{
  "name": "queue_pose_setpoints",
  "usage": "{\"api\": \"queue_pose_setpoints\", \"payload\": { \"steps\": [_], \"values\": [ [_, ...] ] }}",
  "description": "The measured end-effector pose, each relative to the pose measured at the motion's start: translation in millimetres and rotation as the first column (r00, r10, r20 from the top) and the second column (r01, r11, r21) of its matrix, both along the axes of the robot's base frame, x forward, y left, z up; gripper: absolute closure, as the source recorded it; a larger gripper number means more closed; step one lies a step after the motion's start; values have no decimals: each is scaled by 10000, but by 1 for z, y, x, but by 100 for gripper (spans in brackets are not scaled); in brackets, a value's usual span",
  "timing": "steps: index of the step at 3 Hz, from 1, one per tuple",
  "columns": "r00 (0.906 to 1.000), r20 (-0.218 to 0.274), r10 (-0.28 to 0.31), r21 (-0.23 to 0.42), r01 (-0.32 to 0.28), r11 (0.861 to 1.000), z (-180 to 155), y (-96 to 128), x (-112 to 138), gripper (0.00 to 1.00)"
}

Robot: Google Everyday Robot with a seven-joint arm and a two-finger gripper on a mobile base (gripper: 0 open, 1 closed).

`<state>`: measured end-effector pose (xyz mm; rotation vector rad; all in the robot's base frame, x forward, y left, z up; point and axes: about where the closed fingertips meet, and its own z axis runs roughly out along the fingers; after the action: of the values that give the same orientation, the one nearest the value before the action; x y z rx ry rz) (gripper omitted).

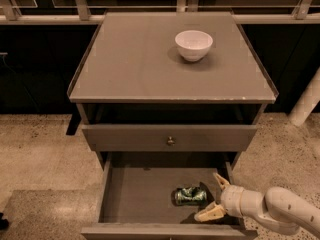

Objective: Pick green can from middle drawer and place on counter

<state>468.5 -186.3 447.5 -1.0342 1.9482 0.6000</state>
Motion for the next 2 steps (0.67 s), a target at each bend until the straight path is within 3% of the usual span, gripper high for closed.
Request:
{"api": "queue_pose_setpoints", "payload": {
  "steps": [2],
  "values": [
    [9984, 278, 497, 182, -502, 9986, -25, 24, 33, 0]
  ]
}}
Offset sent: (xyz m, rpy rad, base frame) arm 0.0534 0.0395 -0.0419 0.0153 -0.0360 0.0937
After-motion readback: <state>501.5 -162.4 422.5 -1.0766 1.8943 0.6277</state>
